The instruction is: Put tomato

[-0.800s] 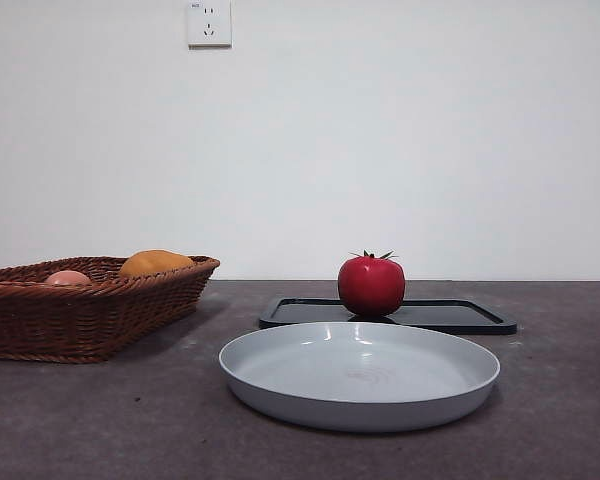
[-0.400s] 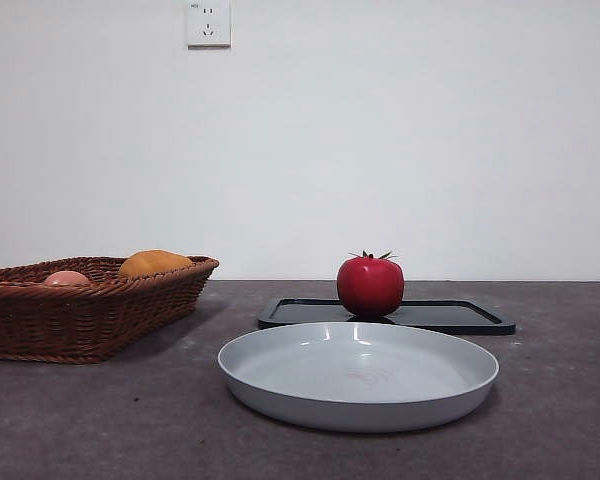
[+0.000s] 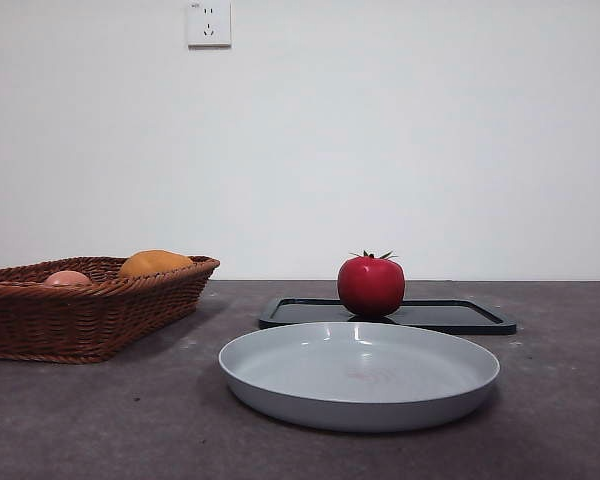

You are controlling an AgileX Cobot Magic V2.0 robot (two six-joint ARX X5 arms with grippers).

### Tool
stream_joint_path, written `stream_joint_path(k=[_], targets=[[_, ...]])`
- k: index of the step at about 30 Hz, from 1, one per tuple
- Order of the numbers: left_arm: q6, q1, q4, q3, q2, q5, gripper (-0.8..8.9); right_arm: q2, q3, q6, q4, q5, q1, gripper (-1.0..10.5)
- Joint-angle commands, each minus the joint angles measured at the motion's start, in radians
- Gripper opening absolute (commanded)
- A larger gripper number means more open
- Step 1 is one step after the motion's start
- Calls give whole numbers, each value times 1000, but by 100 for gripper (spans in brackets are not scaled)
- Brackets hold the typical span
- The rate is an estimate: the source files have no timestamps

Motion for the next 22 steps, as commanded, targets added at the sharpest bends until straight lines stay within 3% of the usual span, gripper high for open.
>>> stream_joint_path(k=[1, 12, 22], targets=[[-3, 2, -10, -21, -1, -2, 7, -69, -109, -10, 116, 24, -11, 8], [-3, 2, -10, -21, -1, -2, 7, -282, -429, -6, 310, 167, -12, 8], [-3, 2, -10, -21, -1, -2, 7, -322, -552, 2, 314, 191, -12, 8]])
